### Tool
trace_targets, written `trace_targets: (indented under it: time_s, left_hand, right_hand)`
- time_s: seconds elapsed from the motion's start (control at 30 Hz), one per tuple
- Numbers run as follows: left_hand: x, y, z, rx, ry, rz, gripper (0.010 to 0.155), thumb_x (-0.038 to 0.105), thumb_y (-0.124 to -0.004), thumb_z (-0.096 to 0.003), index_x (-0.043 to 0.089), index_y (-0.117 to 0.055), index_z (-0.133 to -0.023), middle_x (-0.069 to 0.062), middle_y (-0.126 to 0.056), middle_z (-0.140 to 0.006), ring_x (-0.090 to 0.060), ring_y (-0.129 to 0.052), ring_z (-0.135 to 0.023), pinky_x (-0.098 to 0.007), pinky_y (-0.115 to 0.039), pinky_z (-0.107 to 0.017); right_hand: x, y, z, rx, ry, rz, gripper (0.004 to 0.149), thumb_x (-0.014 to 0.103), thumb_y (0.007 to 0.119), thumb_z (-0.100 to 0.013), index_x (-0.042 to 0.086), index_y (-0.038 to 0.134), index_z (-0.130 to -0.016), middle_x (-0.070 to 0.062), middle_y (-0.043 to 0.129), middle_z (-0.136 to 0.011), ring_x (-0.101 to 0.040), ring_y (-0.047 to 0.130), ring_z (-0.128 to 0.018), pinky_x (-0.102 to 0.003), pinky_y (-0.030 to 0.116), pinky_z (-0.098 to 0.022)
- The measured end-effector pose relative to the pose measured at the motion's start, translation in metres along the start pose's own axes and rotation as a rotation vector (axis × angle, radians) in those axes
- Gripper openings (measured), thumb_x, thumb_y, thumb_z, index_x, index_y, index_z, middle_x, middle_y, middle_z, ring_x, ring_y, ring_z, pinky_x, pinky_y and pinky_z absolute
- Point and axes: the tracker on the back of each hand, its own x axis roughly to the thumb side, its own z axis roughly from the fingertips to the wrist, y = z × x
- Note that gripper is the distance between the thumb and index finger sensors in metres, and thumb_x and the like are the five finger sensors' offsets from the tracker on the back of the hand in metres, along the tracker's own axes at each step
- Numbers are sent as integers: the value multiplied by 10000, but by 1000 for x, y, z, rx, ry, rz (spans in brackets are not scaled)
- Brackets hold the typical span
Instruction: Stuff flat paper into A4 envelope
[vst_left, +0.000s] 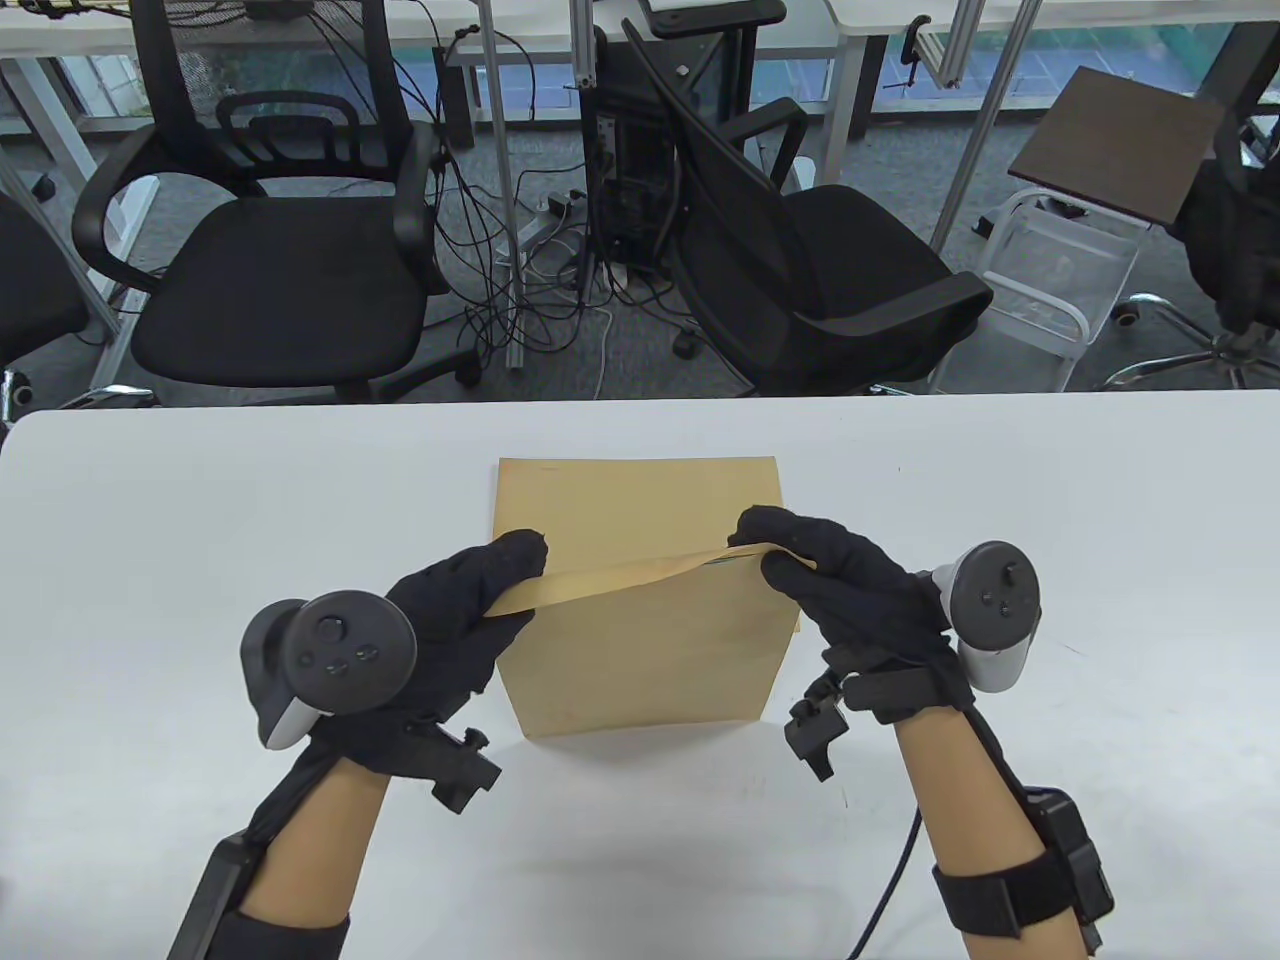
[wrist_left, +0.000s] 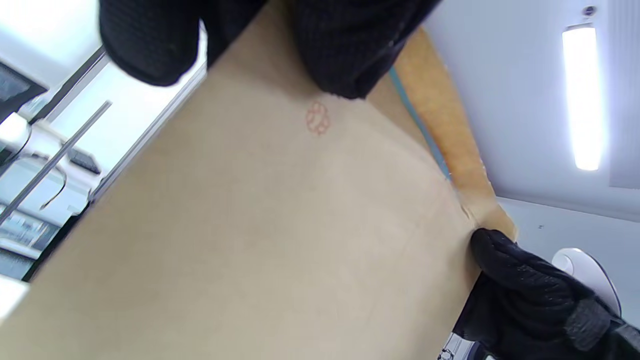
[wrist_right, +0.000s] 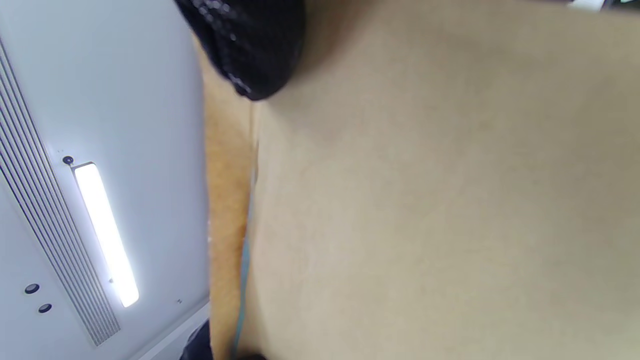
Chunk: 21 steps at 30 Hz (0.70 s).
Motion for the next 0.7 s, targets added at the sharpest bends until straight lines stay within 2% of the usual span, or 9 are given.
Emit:
trace_targets:
  time_s: [0.03,0.1,0.2,0.23,0.33,0.4,0.57,0.63,0.7]
  left_hand:
    - [1,-1,1,3,-9,-19,509,221,-811,-470,231,-697,-966,-45,-892,-863,-272,-982,-664,-500,-785,-571]
    - [1,-1,2,4,-31,-52,481,213,-797,-475,265,-710,-946,-36,-886,-872,-272,-982,-666,-493,-790,-572]
    - [1,-2,2,10,-39,-32,479,202,-794,-485,266,-712,-953,-46,-872,-889,-285,-965,-689,-499,-774,-585]
    - [1,-3,2,17,-47,-58,482,203,-790,-490,270,-703,-960,-42,-864,-898,-281,-960,-699,-500,-769,-593]
    - [1,-4,-2,12,-51,-83,481,213,-785,-494,284,-699,-961,-27,-861,-905,-265,-961,-711,-490,-775,-603]
    - [2,-6,-4,-3,-53,-53,480,207,-787,-496,287,-703,-961,-30,-859,-909,-271,-956,-716,-495,-767,-607]
    - [4,-7,-4,4,-53,-107,491,220,-783,-498,287,-687,-975,-22,-853,-915,-262,-957,-721,-488,-771,-607]
    - [4,-7,-4,-6,-43,-100,505,219,-789,-495,276,-679,-984,-32,-852,-915,-261,-954,-727,-495,-765,-608]
    - [4,-6,-4,-26,-43,-135,572,247,-828,-472,260,-643,-1013,-30,-843,-924,-247,-954,-729,-495,-765,-613]
  right_hand:
    - [1,-4,1,30,4,-3,500,186,765,-549,90,716,-1036,-203,828,-954,-451,902,-771,-721,556,-607]
    - [4,-20,2,111,-1,-49,695,260,814,-530,76,557,-1149,-241,701,-1076,-511,807,-883,-756,492,-624]
    - [18,-35,1,193,12,-134,851,321,813,-566,73,334,-1224,-324,411,-1194,-628,500,-1031,-798,275,-659]
    - [29,-39,-3,172,21,-74,843,318,809,-572,73,334,-1224,-335,401,-1192,-625,501,-1033,-799,275,-658]
    - [52,-36,-17,126,40,196,798,353,809,-561,28,454,-1198,-365,535,-1145,-639,630,-968,-801,377,-631]
    - [72,-18,-38,218,85,437,736,342,808,-560,10,547,-1163,-356,579,-1124,-629,661,-947,-800,380,-629]
    - [86,39,-69,467,199,669,615,273,821,-556,-22,702,-1083,-372,691,-1058,-640,738,-875,-814,391,-614]
    - [82,55,-74,504,215,771,485,228,805,-559,-1,806,-986,-349,767,-1002,-618,791,-826,-808,410,-610]
    - [81,61,-75,420,134,842,415,189,818,-529,31,843,-912,-304,829,-938,-564,856,-759,-786,472,-598]
